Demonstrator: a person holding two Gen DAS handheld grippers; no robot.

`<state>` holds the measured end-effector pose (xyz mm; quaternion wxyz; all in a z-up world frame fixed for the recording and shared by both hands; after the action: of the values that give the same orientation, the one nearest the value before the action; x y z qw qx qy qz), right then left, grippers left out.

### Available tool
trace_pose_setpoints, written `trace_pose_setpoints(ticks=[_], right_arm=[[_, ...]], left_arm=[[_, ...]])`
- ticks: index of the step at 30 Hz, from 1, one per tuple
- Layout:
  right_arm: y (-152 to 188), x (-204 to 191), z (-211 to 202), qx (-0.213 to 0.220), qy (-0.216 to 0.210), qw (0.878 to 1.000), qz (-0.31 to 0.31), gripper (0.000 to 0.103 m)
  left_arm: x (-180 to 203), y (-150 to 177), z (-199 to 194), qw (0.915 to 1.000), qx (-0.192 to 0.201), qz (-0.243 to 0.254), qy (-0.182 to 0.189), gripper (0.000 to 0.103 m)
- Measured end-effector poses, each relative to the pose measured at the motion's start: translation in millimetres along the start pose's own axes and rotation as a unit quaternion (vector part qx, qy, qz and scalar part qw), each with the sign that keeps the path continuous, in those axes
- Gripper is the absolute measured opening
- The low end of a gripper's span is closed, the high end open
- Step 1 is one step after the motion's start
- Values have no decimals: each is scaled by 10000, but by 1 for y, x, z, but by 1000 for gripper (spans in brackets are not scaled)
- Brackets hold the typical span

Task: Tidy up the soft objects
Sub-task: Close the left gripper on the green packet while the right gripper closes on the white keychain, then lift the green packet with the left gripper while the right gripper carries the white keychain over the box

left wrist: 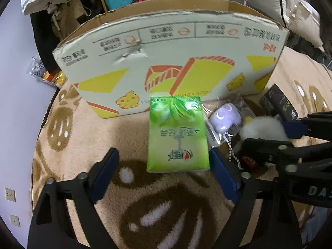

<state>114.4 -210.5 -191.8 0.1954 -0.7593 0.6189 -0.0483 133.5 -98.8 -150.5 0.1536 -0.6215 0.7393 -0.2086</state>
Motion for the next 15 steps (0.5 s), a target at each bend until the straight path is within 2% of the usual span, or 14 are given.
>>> trace_pose_setpoints(ticks=[1,3,9,15], right_arm=[[0,0,2,-28,-24,10000,-5,48],[-1,-2,6,-89,-94,9999,-62,42],[-4,-4,8,-135,-168,9995,-209,36],[-1,-4,0,-10,-20,9996,-269,36]], left_arm=[[1,1,1,10000,-28,28,48,74],[2,3,2,9997,-113,23,223,52],[-6,4,1,9988,-196,-217,382,52],[-19,2,-4,9985,-163,-425,307,52]])
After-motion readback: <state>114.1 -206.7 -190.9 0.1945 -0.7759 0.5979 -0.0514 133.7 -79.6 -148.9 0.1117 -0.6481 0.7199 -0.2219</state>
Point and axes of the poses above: each gripper's, at about its wrist camera, not at the fingertips, and z roughly the way its jaws point, x to its right, y to its underside, the point moved 1 cm from there along z, roughly the way its jaws point, and after that the axes turned 15 degrees about -z, right-handed, at the moved point
